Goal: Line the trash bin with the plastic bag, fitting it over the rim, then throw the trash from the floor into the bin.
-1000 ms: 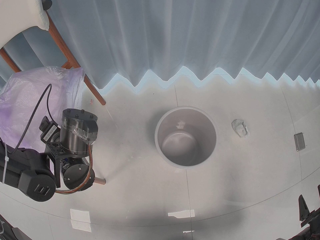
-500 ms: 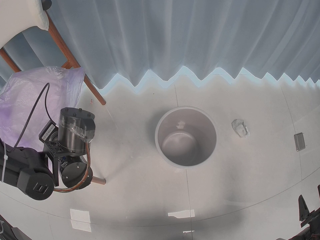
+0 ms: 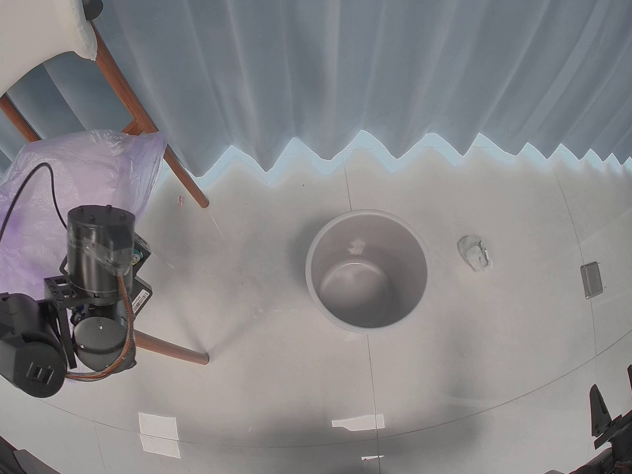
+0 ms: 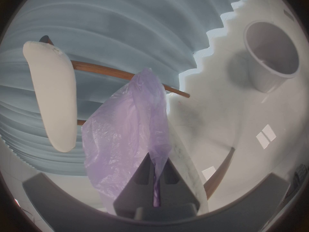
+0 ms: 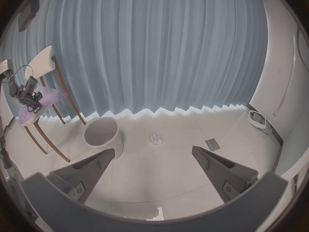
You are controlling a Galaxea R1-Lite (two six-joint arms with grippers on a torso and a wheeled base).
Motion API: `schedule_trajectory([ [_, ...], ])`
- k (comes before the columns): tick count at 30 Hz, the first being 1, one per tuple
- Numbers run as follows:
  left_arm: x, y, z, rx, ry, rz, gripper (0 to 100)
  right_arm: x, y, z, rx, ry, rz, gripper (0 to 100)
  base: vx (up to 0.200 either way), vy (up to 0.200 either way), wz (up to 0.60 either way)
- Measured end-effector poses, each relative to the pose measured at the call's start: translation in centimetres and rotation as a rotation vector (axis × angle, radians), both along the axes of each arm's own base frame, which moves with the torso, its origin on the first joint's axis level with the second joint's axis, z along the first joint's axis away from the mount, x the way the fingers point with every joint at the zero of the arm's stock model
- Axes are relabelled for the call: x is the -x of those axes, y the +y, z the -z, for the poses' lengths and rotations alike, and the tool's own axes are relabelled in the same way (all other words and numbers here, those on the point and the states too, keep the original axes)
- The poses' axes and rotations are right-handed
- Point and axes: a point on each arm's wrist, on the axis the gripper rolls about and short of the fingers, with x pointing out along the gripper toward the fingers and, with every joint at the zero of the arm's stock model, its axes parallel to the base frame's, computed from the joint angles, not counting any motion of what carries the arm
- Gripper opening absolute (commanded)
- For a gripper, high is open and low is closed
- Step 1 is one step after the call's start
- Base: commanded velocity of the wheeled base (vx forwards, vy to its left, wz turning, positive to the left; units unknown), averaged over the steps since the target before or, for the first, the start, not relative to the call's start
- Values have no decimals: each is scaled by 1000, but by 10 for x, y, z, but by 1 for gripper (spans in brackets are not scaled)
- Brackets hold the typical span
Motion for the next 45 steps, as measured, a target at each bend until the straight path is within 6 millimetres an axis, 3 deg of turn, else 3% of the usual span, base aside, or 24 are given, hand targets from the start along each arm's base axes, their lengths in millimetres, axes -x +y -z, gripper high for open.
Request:
schedule_trajectory([
  [6, 8, 11, -4, 103, -3, 131, 0, 0, 0, 0, 0, 0, 0, 100, 0, 0, 0],
  [24, 20, 14, -27, 506, -90, 421, 0, 0, 0, 0, 0, 0, 0, 100, 0, 0, 0],
  [45, 35, 16, -53, 899, -151, 608, 0, 0, 0, 0, 0, 0, 0, 100, 0, 0, 0],
])
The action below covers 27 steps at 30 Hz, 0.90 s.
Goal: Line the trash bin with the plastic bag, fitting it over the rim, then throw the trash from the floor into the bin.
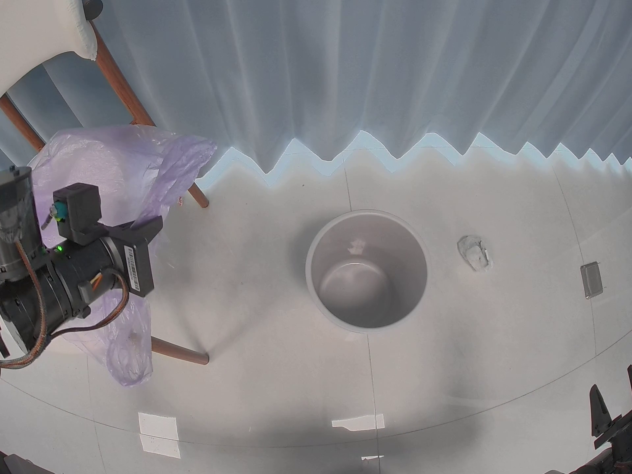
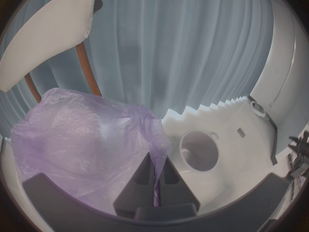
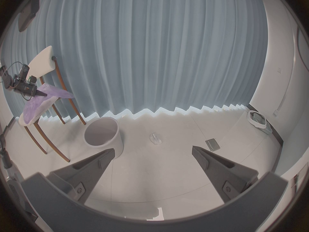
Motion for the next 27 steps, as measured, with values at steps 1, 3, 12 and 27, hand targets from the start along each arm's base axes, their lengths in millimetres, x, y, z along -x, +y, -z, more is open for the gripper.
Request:
schedule_trajectory([
  [1, 1, 0, -3, 25, -5, 7, 0, 0, 0, 0, 0, 0, 0, 100, 0, 0, 0],
  [3, 2, 0, -9, 78, -10, 32, 0, 0, 0, 0, 0, 0, 0, 100, 0, 0, 0],
  [12, 12, 0, -22, 265, 9, 176, 0, 0, 0, 0, 0, 0, 0, 100, 0, 0, 0],
  [27, 21, -1, -56, 444, -171, 362, 0, 0, 0, 0, 0, 0, 0, 100, 0, 0, 0],
])
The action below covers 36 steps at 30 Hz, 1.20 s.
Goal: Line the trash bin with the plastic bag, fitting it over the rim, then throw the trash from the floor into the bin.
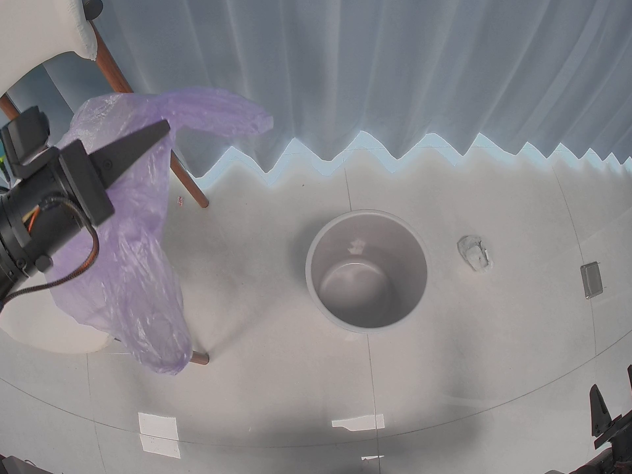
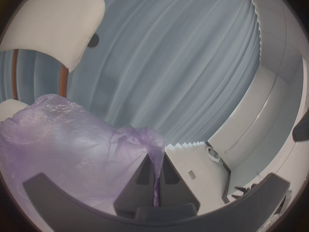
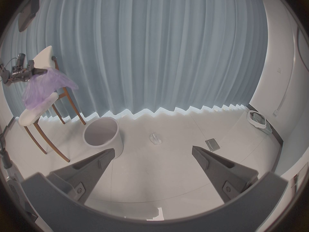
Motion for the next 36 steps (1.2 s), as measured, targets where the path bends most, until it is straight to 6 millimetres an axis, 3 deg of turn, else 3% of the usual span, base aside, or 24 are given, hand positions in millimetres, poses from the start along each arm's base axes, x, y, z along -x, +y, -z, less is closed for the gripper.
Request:
schedule_trajectory([
  [9, -1, 2, -27, 208, -118, 59, 0, 0, 0, 0, 0, 0, 0, 100, 0, 0, 0],
  [15, -3, 11, -17, 168, -110, 152, 0, 0, 0, 0, 0, 0, -1, 100, 0, 0, 0],
  [23, 7, 7, -1, 181, -24, 295, 0, 0, 0, 0, 0, -1, 0, 100, 0, 0, 0],
  [28, 6, 13, 2, 183, 13, 362, 0, 0, 0, 0, 0, -1, 0, 100, 0, -200, 0],
  [36, -1, 27, 4, 172, 20, 318, 0, 0, 0, 0, 0, -1, -1, 100, 0, -200, 0],
])
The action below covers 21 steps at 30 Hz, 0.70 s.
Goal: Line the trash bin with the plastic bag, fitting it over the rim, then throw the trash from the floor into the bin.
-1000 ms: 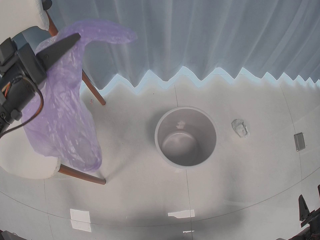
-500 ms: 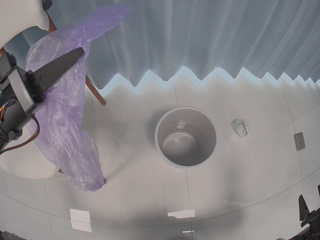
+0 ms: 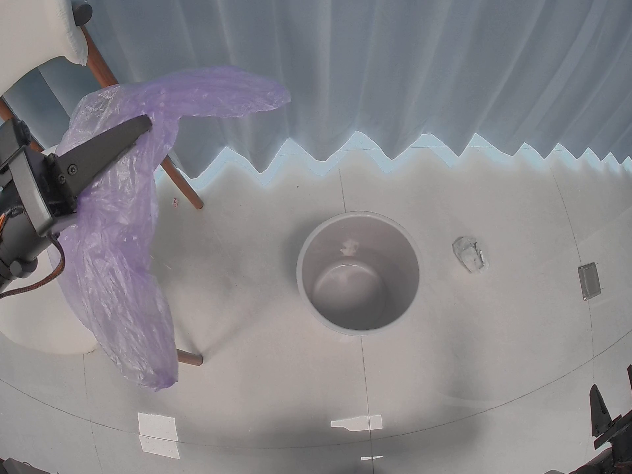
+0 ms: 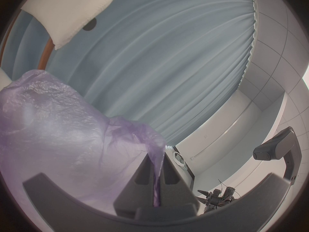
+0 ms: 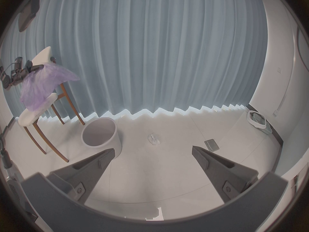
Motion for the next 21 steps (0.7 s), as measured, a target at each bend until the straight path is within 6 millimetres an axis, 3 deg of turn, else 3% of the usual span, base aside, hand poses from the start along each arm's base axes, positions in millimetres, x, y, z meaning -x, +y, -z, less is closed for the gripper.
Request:
schedule_trajectory([
  [14, 0, 3, 2, -5, 0, -13, 0, 0, 0, 0, 0, 0, 0, 100, 0, -200, 0],
  [21, 8, 5, 14, -18, 28, -6, 0, 0, 0, 0, 0, 0, 0, 100, 200, 0, 0],
])
